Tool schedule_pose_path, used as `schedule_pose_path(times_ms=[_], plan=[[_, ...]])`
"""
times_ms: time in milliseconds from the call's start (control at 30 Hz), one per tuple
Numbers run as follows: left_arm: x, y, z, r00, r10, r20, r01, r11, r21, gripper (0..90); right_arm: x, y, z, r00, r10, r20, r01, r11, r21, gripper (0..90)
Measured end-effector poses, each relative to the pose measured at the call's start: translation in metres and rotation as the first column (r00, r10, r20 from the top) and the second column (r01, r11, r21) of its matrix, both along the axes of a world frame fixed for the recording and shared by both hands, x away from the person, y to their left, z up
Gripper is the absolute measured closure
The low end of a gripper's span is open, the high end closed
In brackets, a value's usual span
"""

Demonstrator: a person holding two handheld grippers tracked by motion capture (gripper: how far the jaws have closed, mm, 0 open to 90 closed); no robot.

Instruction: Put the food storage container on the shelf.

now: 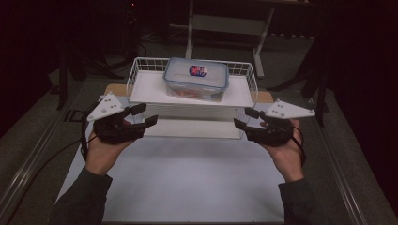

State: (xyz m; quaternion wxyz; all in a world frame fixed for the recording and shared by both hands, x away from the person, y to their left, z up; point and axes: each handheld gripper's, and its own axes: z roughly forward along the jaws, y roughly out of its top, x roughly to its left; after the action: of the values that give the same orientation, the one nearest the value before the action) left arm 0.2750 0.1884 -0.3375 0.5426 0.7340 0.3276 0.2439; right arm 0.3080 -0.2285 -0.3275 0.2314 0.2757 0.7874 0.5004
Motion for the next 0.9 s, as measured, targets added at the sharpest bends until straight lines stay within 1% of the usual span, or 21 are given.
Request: schedule_pose_path(times_ms=[33, 67, 100, 133, 200, 300, 367, 400, 467, 500, 600, 633, 700, 733, 800, 867, 900], plan=[[-0.005, 0.002, -0.002, 0.9999, 0.007, 0.008, -0.007, 1.0, 0.003, 44.0, -0.004, -0.003, -0.004, 1.0, -0.005, 0.0, 0.005, 1.0, -0.002, 43.5], [-0.005, 0.002, -0.002, 0.9999, 0.007, 0.008, -0.007, 1.0, 0.003, 43.7, -0.004, -0.003, -0.004, 1.0, -0.005, 0.0, 0.005, 1.0, -0.002, 43.5], [-0.013, 0.006, -0.007, 0.9995, 0.021, 0.024, -0.021, 0.9996, 0.016, 43.7, -0.009, -0.007, -0.008, 0.9999, -0.011, 0.0, 0.011, 0.9999, -0.004, 42.3], [-0.016, 0.008, -0.01, 0.9994, 0.02, 0.03, -0.021, 0.9995, 0.022, 43.5, -0.016, -0.014, -0.014, 0.9999, -0.014, -0.006, 0.014, 0.9999, -0.002, 41.1], [-0.025, 0.014, -0.017, 0.9991, 0.024, 0.034, -0.025, 0.9993, 0.029, 43.1, -0.024, -0.02, -0.02, 0.9997, -0.019, -0.012, 0.019, 0.9998, 0.007, 38.9], [-0.038, 0.026, -0.032, 0.9987, 0.044, 0.026, -0.044, 0.9989, 0.017, 42.5, -0.039, -0.031, -0.03, 0.9995, -0.028, -0.015, 0.028, 0.9995, 0.015, 34.4], [-0.047, 0.034, -0.041, 0.997, 0.072, 0.031, -0.072, 0.9972, 0.018, 41.8, -0.048, -0.039, -0.037, 0.9989, -0.045, -0.014, 0.045, 0.9987, 0.025, 31.9], [-0.051, 0.039, -0.046, 0.9965, 0.079, 0.029, -0.079, 0.9969, 0.004, 41.8, -0.052, -0.043, -0.04, 0.9985, -0.052, -0.013, 0.053, 0.9979, 0.037, 30.1], [-0.058, 0.047, -0.057, 0.9949, 0.097, 0.027, -0.096, 0.9952, -0.017, 41.5, -0.061, -0.05, -0.048, 0.9977, -0.066, -0.015, 0.067, 0.9957, 0.064, 29.4], [-0.06, 0.05, -0.06, 0.9944, 0.103, 0.025, -0.102, 0.9945, -0.022, 41.0, -0.066, -0.053, -0.054, 0.9973, -0.072, -0.015, 0.073, 0.9943, 0.077, 28.7], [-0.066, 0.059, -0.072, 0.9913, 0.13, 0.018, -0.129, 0.99, -0.058, 40.8, -0.073, -0.059, -0.066, 0.996, -0.088, -0.016, 0.089, 0.9924, 0.085, 27.8], [-0.069, 0.061, -0.077, 0.9893, 0.145, 0.021, -0.143, 0.9875, -0.067, 40.7, -0.075, -0.062, -0.07, 0.9954, -0.094, -0.018, 0.095, 0.9909, 0.095, 27.8], [-0.075, 0.064, -0.086, 0.9857, 0.166, 0.031, -0.162, 0.9829, -0.087, 41.1, -0.079, -0.066, -0.078, 0.994, -0.108, -0.02, 0.109, 0.9892, 0.098, 27.8], [-0.076, 0.064, -0.088, 0.9851, 0.169, 0.03, -0.166, 0.9821, -0.09, 41.1, -0.08, -0.068, -0.081, 0.9932, -0.114, -0.022, 0.116, 0.9885, 0.097, 27.8], [-0.079, 0.065, -0.093, 0.9816, 0.187, 0.038, -0.184, 0.9808, -0.063, 41.1, -0.082, -0.071, -0.084, 0.9913, -0.131, -0.012, 0.132, 0.9873, 0.088, 27.8], [-0.079, 0.066, -0.096, 0.9813, 0.19, 0.033, -0.187, 0.9798, -0.071, 41.0, -0.084, -0.072, -0.086, 0.9908, -0.134, -0.014, 0.135, 0.9855, 0.103, 27.8], [-0.079, 0.067, -0.096, 0.9805, 0.193, 0.036, -0.19, 0.979, -0.072, 41.0, -0.085, -0.073, -0.087, 0.9906, -0.137, -0.005, 0.137, 0.9852, 0.104, 27.8]])
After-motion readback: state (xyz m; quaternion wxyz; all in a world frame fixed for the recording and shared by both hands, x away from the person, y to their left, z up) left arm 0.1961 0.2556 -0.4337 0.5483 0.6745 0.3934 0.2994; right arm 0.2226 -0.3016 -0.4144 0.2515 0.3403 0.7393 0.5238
